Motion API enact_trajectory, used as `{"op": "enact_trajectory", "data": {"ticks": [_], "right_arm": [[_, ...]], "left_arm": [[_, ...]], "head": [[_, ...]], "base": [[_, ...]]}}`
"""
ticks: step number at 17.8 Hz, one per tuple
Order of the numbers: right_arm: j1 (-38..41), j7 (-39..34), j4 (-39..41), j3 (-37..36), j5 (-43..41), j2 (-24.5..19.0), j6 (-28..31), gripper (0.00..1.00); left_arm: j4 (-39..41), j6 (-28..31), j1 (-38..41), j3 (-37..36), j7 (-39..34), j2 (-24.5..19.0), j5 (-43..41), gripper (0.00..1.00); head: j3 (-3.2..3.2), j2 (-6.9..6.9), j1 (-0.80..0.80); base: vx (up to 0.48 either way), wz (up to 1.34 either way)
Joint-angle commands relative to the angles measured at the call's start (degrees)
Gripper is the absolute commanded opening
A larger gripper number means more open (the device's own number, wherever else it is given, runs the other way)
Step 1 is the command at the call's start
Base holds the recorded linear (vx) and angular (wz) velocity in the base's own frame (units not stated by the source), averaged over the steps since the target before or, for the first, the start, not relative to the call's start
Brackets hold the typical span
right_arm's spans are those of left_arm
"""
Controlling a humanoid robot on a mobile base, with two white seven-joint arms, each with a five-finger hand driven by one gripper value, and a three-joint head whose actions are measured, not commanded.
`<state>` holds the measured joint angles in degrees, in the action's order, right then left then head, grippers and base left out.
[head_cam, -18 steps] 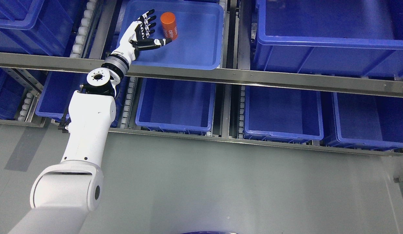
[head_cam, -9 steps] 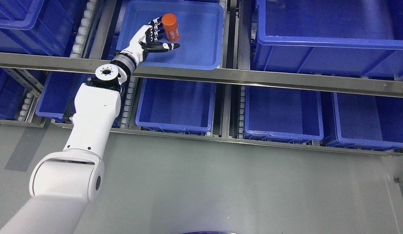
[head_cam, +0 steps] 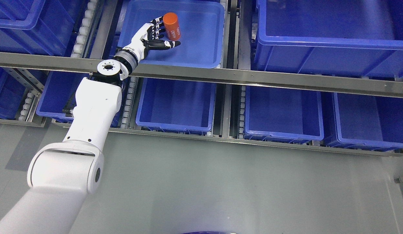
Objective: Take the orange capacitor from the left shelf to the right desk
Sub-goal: 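Close the left hand fingers around the orange container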
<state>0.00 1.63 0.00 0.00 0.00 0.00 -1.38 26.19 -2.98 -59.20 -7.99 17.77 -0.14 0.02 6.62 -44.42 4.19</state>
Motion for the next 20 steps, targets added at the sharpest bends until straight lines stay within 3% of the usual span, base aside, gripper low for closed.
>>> {"op": "enact_trajectory", "data": {"ticks": [1, 8, 14, 20], "right_arm": [[1.1, 0.0, 1.0, -0.7, 0.3, 1.0, 0.0, 1.00], [1.1, 0.0, 1.0, -0.7, 0.3, 1.0, 0.0, 1.00], [1.1, 0.0, 1.0, -0.7, 0.3, 1.0, 0.0, 1.00], [1.1, 0.0, 1.0, -0.7, 0.3, 1.0, 0.0, 1.00]], "left_arm": [[-4.2, -2.1, -1.4, -0.9, 0.0, -0.9, 1.1, 0.79], [-4.2, -3.9, -1.4, -0.4, -0.1, -0.9, 1.0, 0.67], [-4.3, -5.9, -1.4, -0.1, -0.1, -0.9, 0.9, 0.52], [-4.8, -5.9, -1.6, -1.2, 0.2, -0.9, 0.9, 0.57]], "head": [[0.00, 0.00, 0.00], [0.00, 0.00, 0.00], [0.00, 0.00, 0.00], [0.00, 0.00, 0.00]], "base": [[0.000, 0.00], [0.000, 0.00], [0.000, 0.00], [0.000, 0.00]]}}
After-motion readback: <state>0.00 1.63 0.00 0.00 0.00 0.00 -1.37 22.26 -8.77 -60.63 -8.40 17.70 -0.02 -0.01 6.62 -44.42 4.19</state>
